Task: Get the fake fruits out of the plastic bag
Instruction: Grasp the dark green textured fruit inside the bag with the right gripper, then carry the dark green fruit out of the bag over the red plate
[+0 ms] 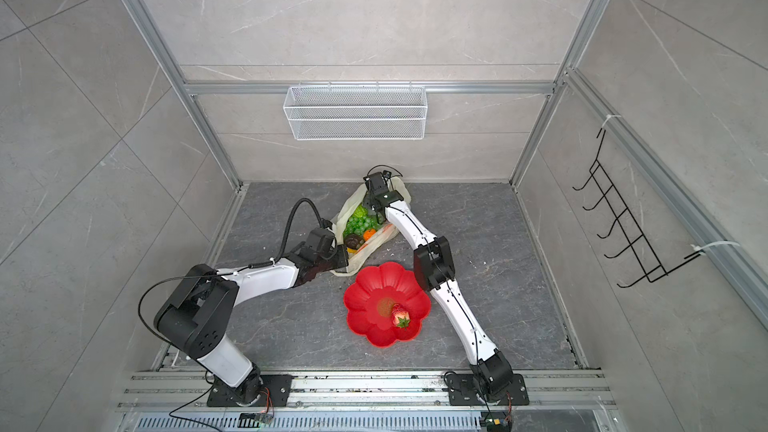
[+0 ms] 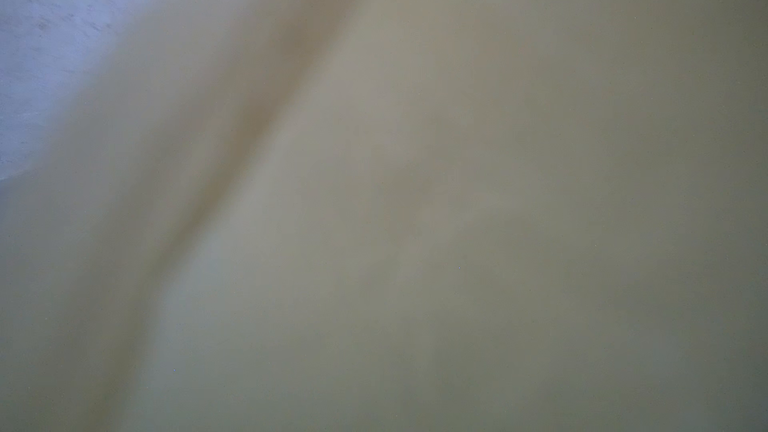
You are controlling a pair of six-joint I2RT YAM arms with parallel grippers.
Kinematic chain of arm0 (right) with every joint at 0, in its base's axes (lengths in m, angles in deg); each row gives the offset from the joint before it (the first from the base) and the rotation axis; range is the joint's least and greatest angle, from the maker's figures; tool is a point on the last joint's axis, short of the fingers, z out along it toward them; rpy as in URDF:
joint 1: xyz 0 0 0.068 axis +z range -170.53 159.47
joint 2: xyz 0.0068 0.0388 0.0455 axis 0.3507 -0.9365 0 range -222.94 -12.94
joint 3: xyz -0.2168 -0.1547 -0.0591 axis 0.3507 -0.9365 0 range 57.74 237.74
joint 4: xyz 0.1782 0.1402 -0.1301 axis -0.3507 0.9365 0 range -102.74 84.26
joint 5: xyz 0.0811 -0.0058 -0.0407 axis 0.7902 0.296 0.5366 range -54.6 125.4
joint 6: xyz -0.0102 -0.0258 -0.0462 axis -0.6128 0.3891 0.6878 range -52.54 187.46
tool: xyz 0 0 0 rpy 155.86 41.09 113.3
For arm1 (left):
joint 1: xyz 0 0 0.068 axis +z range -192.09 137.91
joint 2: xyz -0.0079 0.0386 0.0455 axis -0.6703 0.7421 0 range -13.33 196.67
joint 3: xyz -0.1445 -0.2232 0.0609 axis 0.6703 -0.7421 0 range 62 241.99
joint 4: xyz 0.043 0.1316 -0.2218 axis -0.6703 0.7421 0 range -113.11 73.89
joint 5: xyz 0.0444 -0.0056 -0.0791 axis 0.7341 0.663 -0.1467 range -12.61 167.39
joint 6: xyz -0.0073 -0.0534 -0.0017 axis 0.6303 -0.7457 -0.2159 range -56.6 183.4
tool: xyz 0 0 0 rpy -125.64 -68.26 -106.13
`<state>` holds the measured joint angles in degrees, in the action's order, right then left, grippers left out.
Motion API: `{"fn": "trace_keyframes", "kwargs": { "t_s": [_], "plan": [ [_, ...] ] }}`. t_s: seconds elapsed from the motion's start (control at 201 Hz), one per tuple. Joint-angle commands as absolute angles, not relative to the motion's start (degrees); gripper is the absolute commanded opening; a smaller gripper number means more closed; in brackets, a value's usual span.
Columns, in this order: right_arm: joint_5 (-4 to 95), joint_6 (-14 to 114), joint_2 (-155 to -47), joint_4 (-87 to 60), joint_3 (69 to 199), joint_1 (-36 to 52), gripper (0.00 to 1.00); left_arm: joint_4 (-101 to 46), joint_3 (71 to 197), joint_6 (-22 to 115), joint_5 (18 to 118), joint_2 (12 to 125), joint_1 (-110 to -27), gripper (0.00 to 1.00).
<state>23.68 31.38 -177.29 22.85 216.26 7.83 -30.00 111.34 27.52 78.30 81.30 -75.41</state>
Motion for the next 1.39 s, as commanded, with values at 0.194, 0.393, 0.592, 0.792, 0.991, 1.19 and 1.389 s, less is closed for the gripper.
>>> {"fn": "trace_keyframes", "kwargs": {
  "t_s": [0.194, 0.393, 0.592, 0.792, 0.991, 1.19, 1.389],
  "plan": [
    [23.19, 30.21, -179.19, 25.31, 219.21, 7.41, 0.6, -31.84, 110.57, 28.15, 79.17, 78.75, -76.01, 0.01],
    [25.3, 31.41, -174.18, 25.81, 217.73, 7.54, 0.56, -27.77, 113.07, 28.23, 81.36, 81.62, -75.67, 0.01],
    [27.93, 33.44, -164.37, 23.9, 207.32, 9.44, 0.54, -26.94, 113.15, 28.22, 81.84, 81.98, -73.98, 0.01],
    [29.25, 33.61, -152.94, 16.06, 189.17, 11.78, 0.55, -27.48, 111.91, 27.56, 81.01, 81.34, -71.29, 0.01],
    [30.88, 33.62, -144.72, 11.7, 176.71, 13.36, 0.55, -28.18, 110.79, 27.04, 80.59, 80.38, -69.72, 0.01],
    [33.58, 35.26, -134.0, 8.02, 163.02, 15.37, 0.55, -28.29, 110.17, 26.35, 80.22, 80.07, -68.47, 0.01],
    [32.81, 38.17, -118.99, 7.29, 145.53, 17.04, 0.55, -28.33, 109.78, 26.16, 80.34, 79.71, -68.01, 0.01]
  ]
}}
